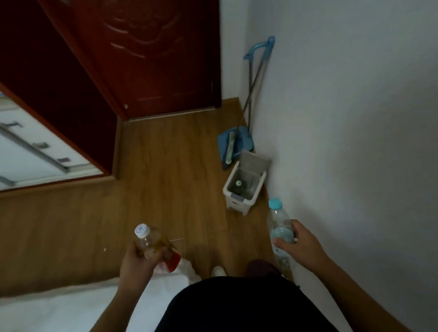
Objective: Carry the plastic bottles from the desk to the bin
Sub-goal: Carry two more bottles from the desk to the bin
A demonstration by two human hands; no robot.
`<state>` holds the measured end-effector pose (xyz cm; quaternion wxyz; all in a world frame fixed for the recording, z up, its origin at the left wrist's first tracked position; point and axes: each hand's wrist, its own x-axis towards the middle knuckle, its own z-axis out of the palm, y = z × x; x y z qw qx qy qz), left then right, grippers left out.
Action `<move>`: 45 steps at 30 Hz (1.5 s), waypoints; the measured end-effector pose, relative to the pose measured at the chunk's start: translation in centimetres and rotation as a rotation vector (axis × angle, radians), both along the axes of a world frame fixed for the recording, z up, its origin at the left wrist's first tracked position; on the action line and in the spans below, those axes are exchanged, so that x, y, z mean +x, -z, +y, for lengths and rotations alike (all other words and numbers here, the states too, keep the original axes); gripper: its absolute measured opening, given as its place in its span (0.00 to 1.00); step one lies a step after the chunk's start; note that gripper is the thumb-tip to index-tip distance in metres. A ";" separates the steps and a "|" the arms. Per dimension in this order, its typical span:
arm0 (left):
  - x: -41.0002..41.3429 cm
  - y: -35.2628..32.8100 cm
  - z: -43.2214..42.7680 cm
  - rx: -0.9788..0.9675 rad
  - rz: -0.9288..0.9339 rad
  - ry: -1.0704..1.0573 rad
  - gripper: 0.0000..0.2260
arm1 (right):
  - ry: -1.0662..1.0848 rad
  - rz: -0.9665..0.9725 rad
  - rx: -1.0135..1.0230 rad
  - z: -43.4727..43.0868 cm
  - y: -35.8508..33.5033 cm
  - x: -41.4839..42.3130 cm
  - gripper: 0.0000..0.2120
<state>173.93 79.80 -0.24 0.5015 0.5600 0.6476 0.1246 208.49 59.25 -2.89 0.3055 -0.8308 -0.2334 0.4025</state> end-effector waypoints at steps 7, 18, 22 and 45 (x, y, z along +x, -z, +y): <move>10.3 0.1 9.8 0.053 -0.013 0.188 0.20 | 0.115 0.000 -0.027 3.7 0.1 4.8 0.41; 22.8 0.6 19.0 0.101 0.037 0.249 0.24 | 0.048 0.107 0.016 16.7 2.5 14.5 0.27; 26.6 1.6 21.2 0.090 0.039 0.290 0.27 | 0.027 0.102 0.035 20.9 3.1 17.1 0.28; 41.6 36.1 25.0 -0.077 -0.055 0.836 0.30 | 0.490 0.063 0.009 27.9 32.4 18.9 0.28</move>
